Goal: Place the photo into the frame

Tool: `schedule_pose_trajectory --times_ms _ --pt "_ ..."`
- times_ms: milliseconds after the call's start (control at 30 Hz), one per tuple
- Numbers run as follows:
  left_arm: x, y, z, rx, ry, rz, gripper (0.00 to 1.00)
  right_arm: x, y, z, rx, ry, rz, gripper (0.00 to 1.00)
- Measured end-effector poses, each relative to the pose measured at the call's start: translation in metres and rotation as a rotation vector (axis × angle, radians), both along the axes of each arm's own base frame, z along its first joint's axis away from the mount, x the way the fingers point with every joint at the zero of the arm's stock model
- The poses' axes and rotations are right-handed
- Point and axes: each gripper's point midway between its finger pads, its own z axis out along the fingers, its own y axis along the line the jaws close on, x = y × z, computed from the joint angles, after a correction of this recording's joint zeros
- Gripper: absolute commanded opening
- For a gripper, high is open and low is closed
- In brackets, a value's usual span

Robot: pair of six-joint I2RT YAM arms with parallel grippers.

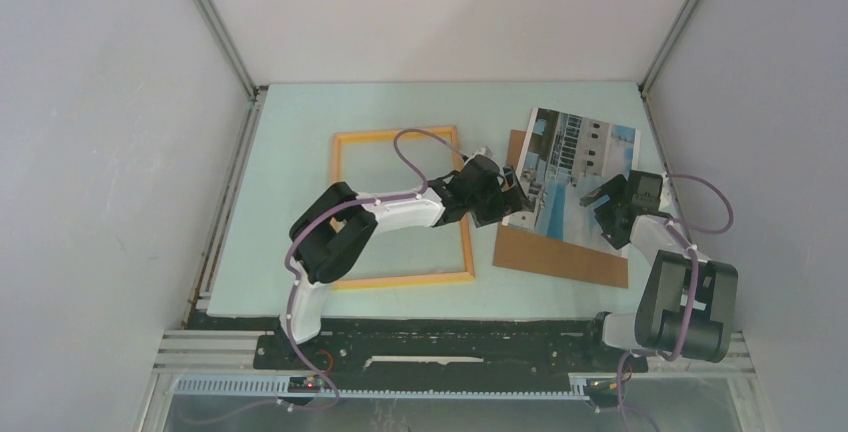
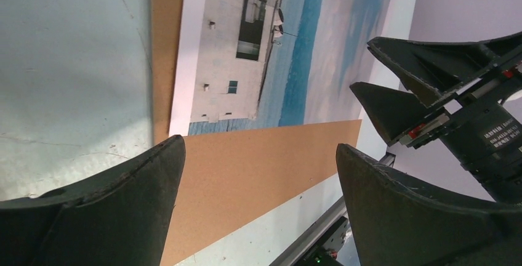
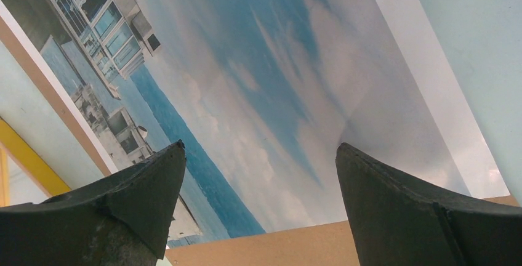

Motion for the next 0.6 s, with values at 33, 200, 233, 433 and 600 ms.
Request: schedule_pose_trajectory --times_ms 33,200,233,433,600 --pt "0.0 0.001 -0.001 0.001 0.004 0.007 0.99 0.0 0.0 0.0 0.002 0.0 -0.004 1.0" --pt "0.003 0.006 -0.008 0.016 0.017 0.055 0.99 0.001 -0.001 0.0 0.012 -0.003 -0.02 1.0" --pt "0.005 0.007 -0.009 0.02 0.012 0.066 0.99 0.001 -0.001 0.0 0.012 -0.004 -0.021 1.0" --pt "0.009 0.009 -0.017 0.033 0.022 0.099 0.99 0.001 -0.001 0.0 0.013 -0.004 -0.021 1.0" --pt "0.008 0.007 -0.029 0.034 0.048 0.104 0.99 0.001 -0.001 0.0 0.012 -0.004 -0.022 1.0"
